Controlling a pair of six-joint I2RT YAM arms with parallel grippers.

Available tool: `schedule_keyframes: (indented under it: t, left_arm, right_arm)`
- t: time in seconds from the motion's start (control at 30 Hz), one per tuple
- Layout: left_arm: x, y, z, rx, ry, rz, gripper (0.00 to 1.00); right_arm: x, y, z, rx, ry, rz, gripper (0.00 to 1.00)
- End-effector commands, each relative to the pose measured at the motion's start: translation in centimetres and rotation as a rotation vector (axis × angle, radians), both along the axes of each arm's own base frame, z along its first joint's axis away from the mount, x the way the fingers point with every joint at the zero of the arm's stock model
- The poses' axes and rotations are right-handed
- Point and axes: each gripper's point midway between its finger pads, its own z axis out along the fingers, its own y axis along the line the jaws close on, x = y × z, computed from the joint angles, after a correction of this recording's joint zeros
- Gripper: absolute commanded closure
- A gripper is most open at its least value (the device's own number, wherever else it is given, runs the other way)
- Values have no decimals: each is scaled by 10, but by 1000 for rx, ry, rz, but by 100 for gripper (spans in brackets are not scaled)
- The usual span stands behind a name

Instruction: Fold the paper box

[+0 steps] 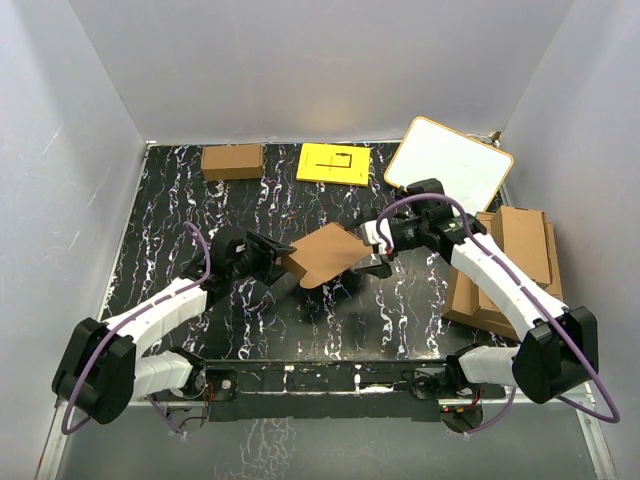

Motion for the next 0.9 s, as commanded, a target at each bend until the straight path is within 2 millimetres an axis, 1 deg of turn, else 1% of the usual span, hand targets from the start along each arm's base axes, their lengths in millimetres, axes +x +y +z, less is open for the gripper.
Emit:
schedule_keyframes:
  t: [0.0,0.13,0.37,0.43,0.5,0.67,0.87]
  left_arm:
    - [-4,-13,15,-107,67,-66,54]
    - [-2,-17,13,-141,107,-69,54]
    - [2,-14,13,-168,144,-39,54]
    - [3,-15,13,-179,152,-34,54]
    - [4,-16,15,-191,157,-30,54]
    - [3,-16,16,-203,166,-28,54]
    - [3,-16,15,-228,173,-16,54]
  right_arm:
    - [27,10,3,-14,-151,-70,1]
    - [18,19,-12,-53,-173,-51,1]
    - [-3,34,-33,-94,-212,18,1]
    - [-1,41,-37,-105,-244,-1,1]
    - [6,45,-41,-111,-263,-53,1]
    - [20,53,-43,-112,-330,-157,1]
    - [22,59,-53,-113,-412,-197,0]
